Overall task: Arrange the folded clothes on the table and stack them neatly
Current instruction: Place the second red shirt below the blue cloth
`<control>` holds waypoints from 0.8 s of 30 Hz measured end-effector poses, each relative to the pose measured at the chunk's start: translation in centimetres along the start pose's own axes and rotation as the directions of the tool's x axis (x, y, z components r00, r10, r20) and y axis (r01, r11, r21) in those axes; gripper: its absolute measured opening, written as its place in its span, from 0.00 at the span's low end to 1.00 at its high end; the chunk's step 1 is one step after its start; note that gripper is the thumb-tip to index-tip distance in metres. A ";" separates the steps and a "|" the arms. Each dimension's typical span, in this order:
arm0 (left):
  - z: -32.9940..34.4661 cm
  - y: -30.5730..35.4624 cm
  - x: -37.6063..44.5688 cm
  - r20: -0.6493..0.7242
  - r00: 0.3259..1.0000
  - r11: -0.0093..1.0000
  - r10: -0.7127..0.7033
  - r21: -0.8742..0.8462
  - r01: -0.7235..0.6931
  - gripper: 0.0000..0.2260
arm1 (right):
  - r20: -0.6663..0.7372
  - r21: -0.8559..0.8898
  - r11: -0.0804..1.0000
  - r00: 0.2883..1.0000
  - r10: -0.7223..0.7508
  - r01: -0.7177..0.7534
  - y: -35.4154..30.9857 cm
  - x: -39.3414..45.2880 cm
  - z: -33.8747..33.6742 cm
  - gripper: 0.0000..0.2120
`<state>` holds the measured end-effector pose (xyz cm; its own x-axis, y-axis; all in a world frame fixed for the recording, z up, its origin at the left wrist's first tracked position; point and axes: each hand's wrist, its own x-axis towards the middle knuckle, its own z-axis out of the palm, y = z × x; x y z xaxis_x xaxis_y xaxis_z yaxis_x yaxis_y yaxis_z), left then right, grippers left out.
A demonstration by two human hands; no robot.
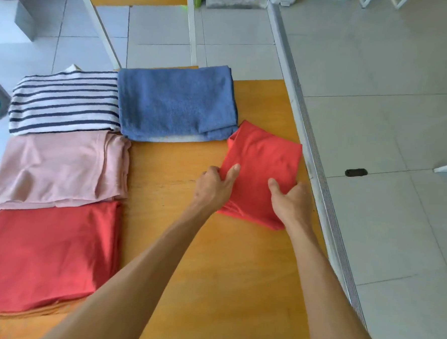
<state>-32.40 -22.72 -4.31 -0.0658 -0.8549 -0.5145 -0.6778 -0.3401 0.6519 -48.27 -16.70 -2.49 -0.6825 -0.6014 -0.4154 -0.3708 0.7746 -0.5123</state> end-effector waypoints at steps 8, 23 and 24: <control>-1.5 -3.5 -3.4 0.140 0.980 0.989 -0.144 -0.001 0.146 0.21 | 0.218 0.165 0.983 0.975 0.041 -0.078 3.0 -3.9 0.8 0.22; -6.8 -7.9 -9.6 -0.414 0.910 0.986 0.015 0.157 0.055 0.43 | 0.434 -0.394 0.654 0.758 -0.487 0.646 -5.4 -4.8 4.2 0.17; -7.6 -7.9 -8.6 -0.401 0.916 0.988 0.025 0.152 0.039 0.40 | 0.437 -0.407 0.616 0.736 -0.517 0.674 -6.2 -4.6 4.4 0.17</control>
<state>-20.91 -15.68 -0.75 0.2161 -0.9486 -0.2311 -0.7834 -0.3098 0.5388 -40.08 -19.61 -0.68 -0.0352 -0.9284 -0.3698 -0.9449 0.1514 -0.2902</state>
